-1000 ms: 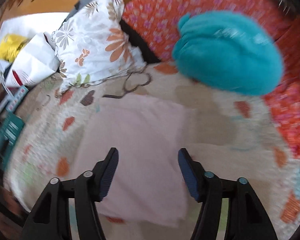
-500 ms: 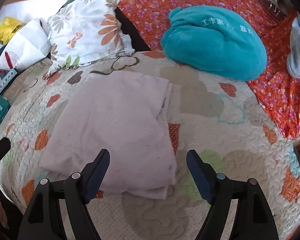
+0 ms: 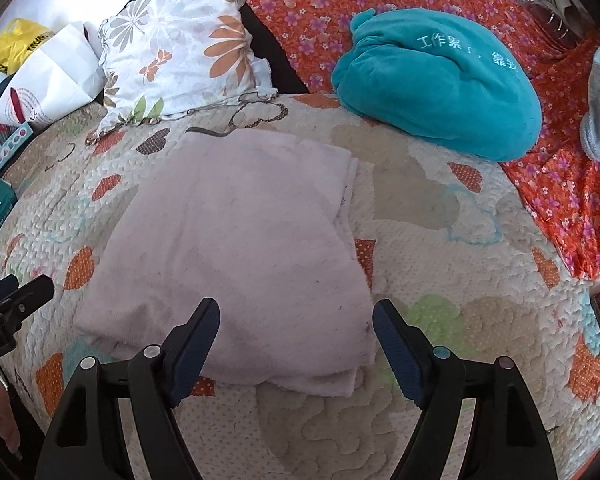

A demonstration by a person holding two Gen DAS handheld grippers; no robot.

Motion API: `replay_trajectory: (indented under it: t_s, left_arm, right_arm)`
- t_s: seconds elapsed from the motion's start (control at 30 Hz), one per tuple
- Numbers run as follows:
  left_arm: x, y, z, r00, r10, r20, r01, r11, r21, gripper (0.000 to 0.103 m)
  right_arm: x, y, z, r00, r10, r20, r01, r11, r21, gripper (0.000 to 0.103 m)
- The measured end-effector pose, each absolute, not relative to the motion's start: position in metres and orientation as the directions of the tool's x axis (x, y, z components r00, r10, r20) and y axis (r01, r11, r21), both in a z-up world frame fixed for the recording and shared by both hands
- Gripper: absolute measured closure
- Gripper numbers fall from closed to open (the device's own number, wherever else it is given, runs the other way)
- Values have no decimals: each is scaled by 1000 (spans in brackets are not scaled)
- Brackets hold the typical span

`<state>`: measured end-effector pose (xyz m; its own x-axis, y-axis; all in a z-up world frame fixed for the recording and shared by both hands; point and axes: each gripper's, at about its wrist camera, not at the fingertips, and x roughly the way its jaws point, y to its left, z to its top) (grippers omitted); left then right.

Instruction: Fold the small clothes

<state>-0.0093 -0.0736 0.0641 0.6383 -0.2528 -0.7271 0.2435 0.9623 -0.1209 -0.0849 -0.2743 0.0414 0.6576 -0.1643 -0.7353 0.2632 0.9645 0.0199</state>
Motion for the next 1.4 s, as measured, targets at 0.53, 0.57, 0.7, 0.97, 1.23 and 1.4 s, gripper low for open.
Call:
replay_trajectory:
  t_s: [0.53,0.57,0.7,0.97,1.23,1.4]
  left_arm:
    - [2,-84,33,549,-199,-812,231,970,-81,0]
    - [2,-84,31,542,-195,-818,230,970,-80,0]
    - [6,-85,21,502,-191,-844,229,970,-83,0]
    - [7,-87,11,477,-177,-861,230,971,-73,0]
    - [7,-87,9,487,-161,-858,235,971,-48,0]
    - [7,-87,9,496,-157,-854,234,971,-42,0]
  right_arm:
    - [-80,-267,35,646,-187,-740,236,971,-39,18]
    - [-80,-268,34,644,-188,-741,237,971,-40,18]
    - [-78,-270,32,640,-187,-745,239,970,-38,18]
    - [-78,-270,31,636,-194,-747,239,970,-48,17]
    - [-77,-271,29,631,-203,-749,239,969,-62,16]
    - [-77,-269,29,630,-210,-747,239,968,-70,16]
